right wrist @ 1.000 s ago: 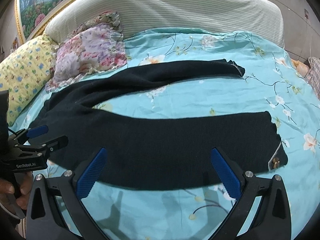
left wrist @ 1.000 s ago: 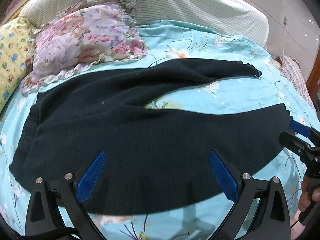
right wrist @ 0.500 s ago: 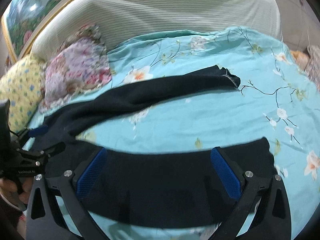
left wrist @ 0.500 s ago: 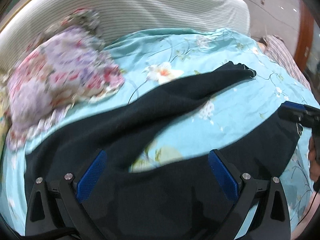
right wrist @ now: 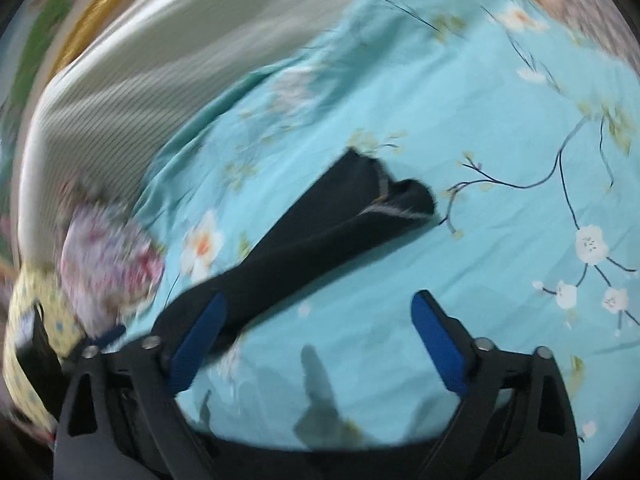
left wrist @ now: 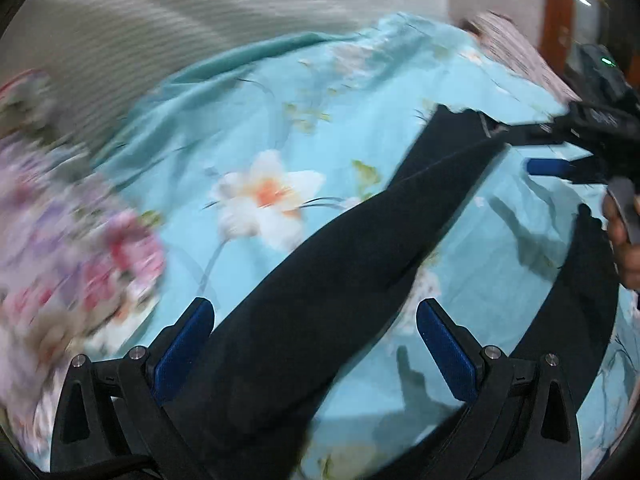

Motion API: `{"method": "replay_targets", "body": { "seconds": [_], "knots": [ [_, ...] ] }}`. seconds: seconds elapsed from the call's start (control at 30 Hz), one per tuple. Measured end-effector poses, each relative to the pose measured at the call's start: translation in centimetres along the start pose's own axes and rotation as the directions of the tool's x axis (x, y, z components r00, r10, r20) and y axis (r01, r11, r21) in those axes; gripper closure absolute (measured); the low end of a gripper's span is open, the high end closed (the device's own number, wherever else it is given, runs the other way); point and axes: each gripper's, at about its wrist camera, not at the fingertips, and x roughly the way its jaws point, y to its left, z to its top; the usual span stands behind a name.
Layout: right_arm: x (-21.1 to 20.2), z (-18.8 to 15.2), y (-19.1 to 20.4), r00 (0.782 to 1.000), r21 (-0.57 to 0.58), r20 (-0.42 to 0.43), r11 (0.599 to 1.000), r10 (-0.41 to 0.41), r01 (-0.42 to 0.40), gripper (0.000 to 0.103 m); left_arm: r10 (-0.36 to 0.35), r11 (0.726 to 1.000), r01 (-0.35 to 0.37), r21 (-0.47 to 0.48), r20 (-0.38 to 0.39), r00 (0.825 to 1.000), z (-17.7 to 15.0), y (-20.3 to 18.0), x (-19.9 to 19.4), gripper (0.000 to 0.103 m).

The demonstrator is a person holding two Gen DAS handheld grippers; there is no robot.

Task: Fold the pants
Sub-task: 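Grasp the pant cuffs with the right gripper and lift them, then carry the cuffs with the right gripper toward the waistband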

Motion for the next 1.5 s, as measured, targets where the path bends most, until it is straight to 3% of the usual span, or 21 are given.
{"method": "replay_targets", "body": {
  "seconds": [0.2,0.27,0.3,0.37,0.4,0.47,0.53,0.6,1.03,1.5],
  "knots": [
    [2.4,1.8,-1.8,0.999,0.141,-0.025,0.99,0.032,-0.028,0.032,-0.065,0.995,0.071,0.077,-0.069,0.996,3.1,-0.2,3.9,0.004],
    [2.4,2.1,-1.8,0.999,0.148,-0.012,0.989,0.029,-0.027,0.036,-0.093,0.992,0.1,0.076,-0.098,0.991,3.7,-0.2,4.9,0.013],
    [2.3,2.3,-2.0,1.0,0.145,-0.003,0.989,0.026,-0.025,0.045,-0.116,0.989,0.124,0.076,-0.111,0.987,3.8,-0.3,5.3,0.017],
    [1.9,2.2,-2.4,1.0,0.15,0.006,0.988,0.018,-0.019,0.057,-0.148,0.983,0.161,0.091,-0.128,0.981,3.7,-0.7,5.7,0.04],
    [1.8,2.3,-2.5,1.0,0.151,0.005,0.988,0.022,-0.022,0.067,-0.153,0.98,0.168,0.105,-0.134,0.979,3.6,-1.1,5.7,0.043],
    [1.4,2.3,-2.8,1.0,0.158,0.006,0.987,0.024,-0.025,0.074,-0.15,0.978,0.166,0.129,-0.13,0.98,3.2,-1.9,5.4,0.058],
    [1.0,2.1,-3.0,1.0,0.166,0.011,0.986,0.021,-0.023,0.079,-0.153,0.974,0.171,0.145,-0.127,0.98,2.8,-2.6,4.8,0.082],
    [0.2,1.9,-3.0,0.999,0.158,0.02,0.987,0.03,-0.033,0.093,-0.161,0.973,0.177,0.145,-0.115,0.98,2.3,-3.0,4.0,0.089],
    [-6.5,-2.6,-2.9,0.993,0.096,0.038,0.989,0.11,-0.114,0.097,-0.246,0.967,0.246,0.074,0.001,0.969,-3.9,-6.6,-5.1,0.094],
    [-12.9,-9.6,-5.7,0.993,0.108,0.063,0.989,0.098,-0.104,0.098,-0.255,0.967,0.255,0.015,0.034,0.966,-9.5,-11.8,-8.8,0.092]
  ]
}}
